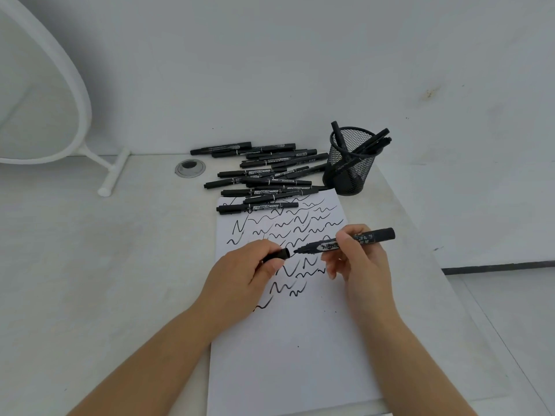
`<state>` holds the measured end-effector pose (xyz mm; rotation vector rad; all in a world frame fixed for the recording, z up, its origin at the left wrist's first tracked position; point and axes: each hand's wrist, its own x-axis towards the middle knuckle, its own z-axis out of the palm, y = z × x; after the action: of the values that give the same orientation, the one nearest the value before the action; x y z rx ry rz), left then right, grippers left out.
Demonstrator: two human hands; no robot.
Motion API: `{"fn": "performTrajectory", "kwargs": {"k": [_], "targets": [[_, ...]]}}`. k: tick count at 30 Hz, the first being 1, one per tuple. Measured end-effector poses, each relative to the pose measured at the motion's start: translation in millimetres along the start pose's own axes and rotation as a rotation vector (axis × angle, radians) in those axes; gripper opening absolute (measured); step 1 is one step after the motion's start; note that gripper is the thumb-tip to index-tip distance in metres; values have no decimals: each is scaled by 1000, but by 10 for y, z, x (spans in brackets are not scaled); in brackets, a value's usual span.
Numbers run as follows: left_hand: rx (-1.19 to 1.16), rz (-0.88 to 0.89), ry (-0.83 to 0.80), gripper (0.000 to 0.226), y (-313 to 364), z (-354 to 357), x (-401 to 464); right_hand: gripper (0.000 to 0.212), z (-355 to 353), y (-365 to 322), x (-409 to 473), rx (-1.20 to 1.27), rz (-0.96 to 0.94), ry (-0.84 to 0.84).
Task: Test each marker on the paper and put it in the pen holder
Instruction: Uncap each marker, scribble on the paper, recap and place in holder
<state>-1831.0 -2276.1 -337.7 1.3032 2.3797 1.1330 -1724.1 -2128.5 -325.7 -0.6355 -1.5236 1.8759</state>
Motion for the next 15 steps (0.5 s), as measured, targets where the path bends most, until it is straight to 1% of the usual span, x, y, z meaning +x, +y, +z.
{"fn": "performTrajectory", "kwargs": {"k": [2, 6, 8, 10, 13, 15], "targets": [[-8, 6, -7, 9, 1, -1, -1, 6, 6, 8, -4, -25, -2, -30], [-11, 30, -22, 17, 20, -10, 3, 7, 39, -2, -38, -96, -31, -101], [-15, 43, -15, 17, 25, -17, 1, 13, 52, -11, -52, -128, -56, -128], [-35, 45, -4, 10, 27, -22, -3, 20, 58, -18, -57, -147, -49, -145], [-47, 56, 13, 13, 34, -25, -10, 29, 59, -10, -60, -127, -14, -163], [-55, 54, 20, 15, 43, -32, -10, 25, 63, -11, -65, -114, -11, -172]]}}
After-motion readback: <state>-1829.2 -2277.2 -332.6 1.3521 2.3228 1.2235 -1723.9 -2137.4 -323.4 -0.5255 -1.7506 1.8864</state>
